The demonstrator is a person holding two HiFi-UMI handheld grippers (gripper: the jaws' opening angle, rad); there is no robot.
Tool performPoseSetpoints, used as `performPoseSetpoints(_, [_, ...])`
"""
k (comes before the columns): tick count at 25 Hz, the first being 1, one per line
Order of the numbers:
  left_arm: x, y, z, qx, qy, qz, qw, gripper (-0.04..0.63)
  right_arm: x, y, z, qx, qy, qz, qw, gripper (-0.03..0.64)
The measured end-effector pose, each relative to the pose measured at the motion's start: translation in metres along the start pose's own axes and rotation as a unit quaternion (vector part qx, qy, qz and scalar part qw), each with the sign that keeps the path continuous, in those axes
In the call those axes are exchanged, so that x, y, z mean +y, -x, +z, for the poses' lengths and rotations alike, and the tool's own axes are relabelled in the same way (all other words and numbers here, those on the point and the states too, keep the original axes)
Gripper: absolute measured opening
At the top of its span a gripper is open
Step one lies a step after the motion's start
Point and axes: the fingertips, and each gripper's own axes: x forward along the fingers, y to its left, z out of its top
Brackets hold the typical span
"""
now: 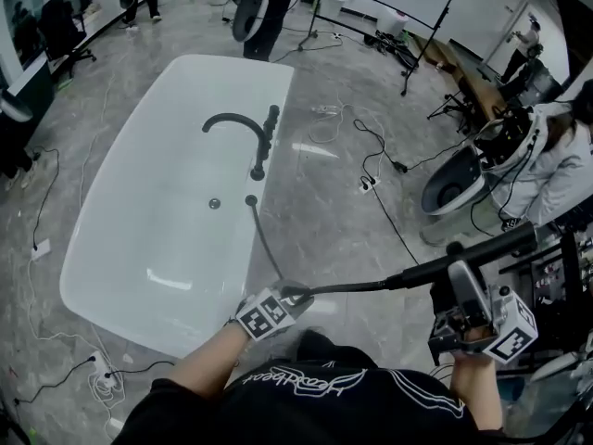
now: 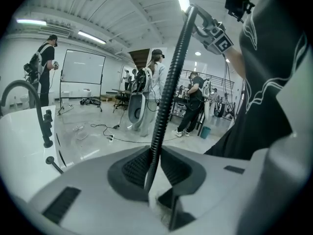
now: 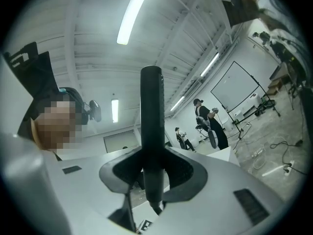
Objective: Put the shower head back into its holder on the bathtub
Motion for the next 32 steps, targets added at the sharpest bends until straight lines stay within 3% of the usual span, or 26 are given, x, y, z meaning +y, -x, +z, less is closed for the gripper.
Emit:
performPoseSetpoints(7, [0.016,0.02,-0.018,0.026,0.021,0.012,0.9994,0.064,-0.043,-0.006,-0.006,0.021,0.01,-0.046,0.999,0.138])
performPoseSetpoints(13, [0.041,0.064,-0.029,0.021,0.084,0.064,0.9942,0.064,-0.102,-0.016,-0.027,0.061,0.01,-0.09,0.994,0.137])
performPoseSetpoints(23, [0.111,0.124,-0.034,0.013,0.158,0.167,0.9732,0.064,-0.177,-0.066,-0.069,0.104,-0.05,-0.074,0.991,0.138])
performPoseSetpoints(32, [0.195,0.181,0.012,-0.012,0.166,0.262,0.9505,0.064,-0.211,-0.126,-0.073,0.127,-0.052,-0.046,0.989,0.137])
